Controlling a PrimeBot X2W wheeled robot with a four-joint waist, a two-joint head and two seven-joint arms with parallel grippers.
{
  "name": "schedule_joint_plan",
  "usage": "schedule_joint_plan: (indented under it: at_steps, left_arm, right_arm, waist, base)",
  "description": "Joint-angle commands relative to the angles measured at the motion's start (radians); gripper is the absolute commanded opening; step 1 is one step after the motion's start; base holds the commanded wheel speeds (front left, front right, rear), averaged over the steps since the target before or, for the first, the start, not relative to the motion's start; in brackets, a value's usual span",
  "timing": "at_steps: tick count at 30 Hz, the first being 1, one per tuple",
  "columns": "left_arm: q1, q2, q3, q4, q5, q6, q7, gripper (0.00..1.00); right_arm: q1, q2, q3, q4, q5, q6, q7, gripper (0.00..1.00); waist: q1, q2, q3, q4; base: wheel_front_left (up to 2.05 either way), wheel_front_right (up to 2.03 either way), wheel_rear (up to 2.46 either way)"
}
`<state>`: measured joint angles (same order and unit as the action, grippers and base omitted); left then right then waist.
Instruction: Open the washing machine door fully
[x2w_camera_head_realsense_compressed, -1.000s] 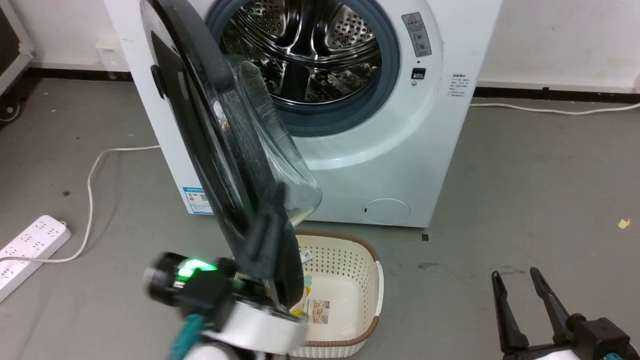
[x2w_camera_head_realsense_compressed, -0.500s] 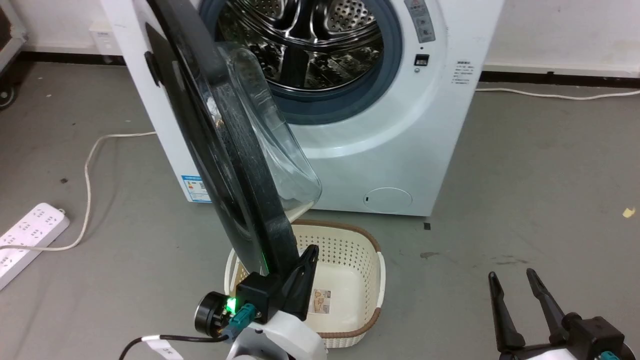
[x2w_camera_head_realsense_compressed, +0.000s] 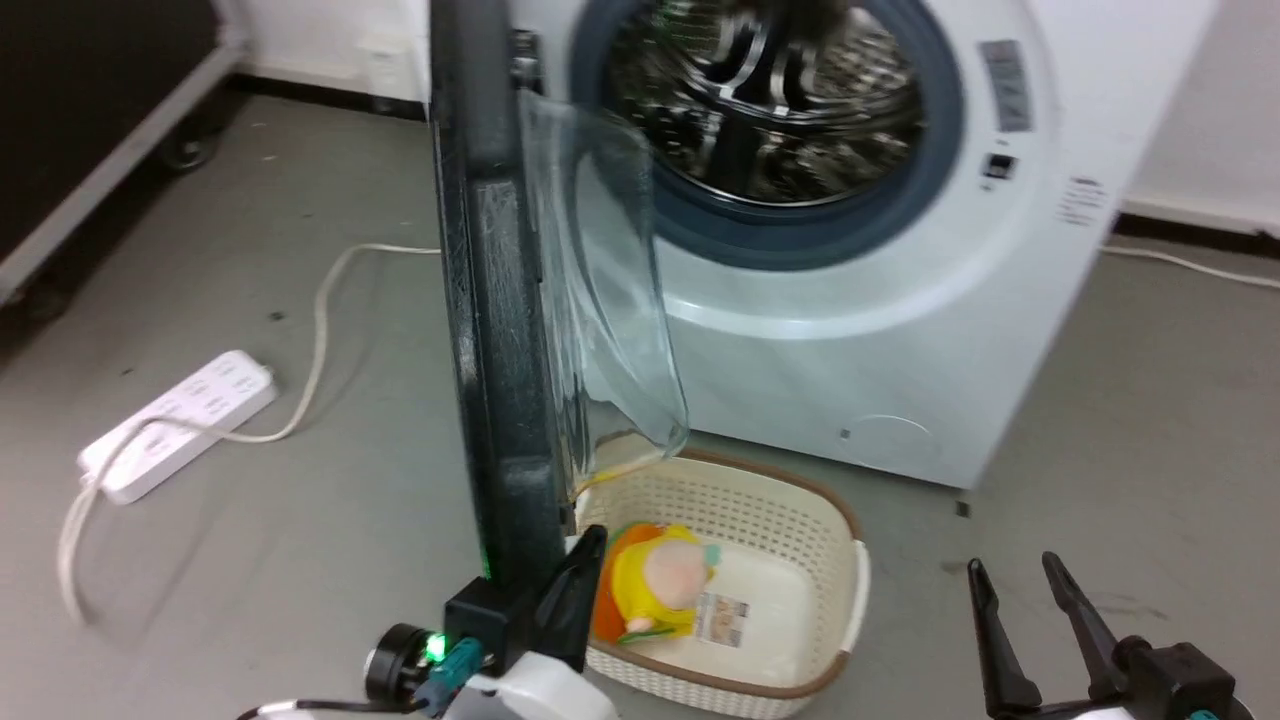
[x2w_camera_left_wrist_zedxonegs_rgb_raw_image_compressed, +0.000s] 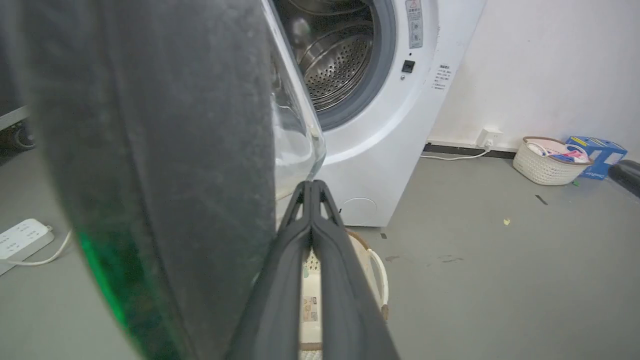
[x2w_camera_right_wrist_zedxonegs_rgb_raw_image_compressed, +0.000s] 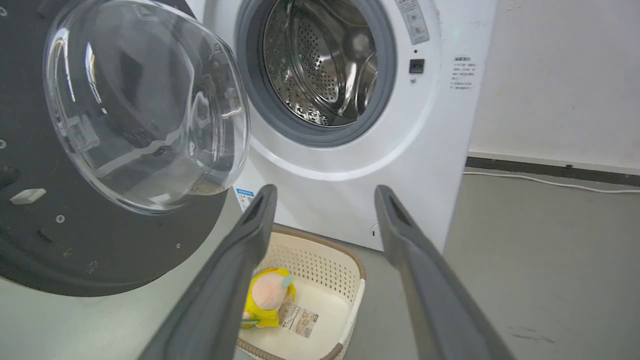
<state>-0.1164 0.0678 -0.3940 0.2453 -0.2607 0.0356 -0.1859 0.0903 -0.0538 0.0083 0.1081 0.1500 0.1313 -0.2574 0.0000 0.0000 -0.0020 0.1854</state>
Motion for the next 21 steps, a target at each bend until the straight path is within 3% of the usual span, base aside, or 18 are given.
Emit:
schedule_joint_plan:
  at_steps: [1,11,21]
  left_arm:
    - [0.016,0.018,0.017,-0.012,-0.008,0.012,-0.004,0.00]
    - [-0.007,0.072,0.116,-0.071,-0.053,0.050,-0.005,0.00]
    - [-0.147,0.185,0.257,0.000,-0.116,0.038,-0.008,0.00]
  right_arm:
    - [0.008,0.004,0.003,0.007,0.008,-0.001,-0.004,1.00]
    - [-0.019,0.004,0.038,0.011,-0.011,-0.001,-0.004,1.00]
    - [-0.092,-0.002,0.051,-0.032,-0.088,-0.001,0.037,1.00]
  waist:
    - [0.0000,0.0000,-0.012,0.074]
    - [0.0000,0.0000,0.054,0.208]
    - [0.0000,0.0000,0.238,0.218]
  base:
    - [0.00,0.00,0.00]
    - [0.00,0.00,0.00]
    - [0.00,0.00,0.00]
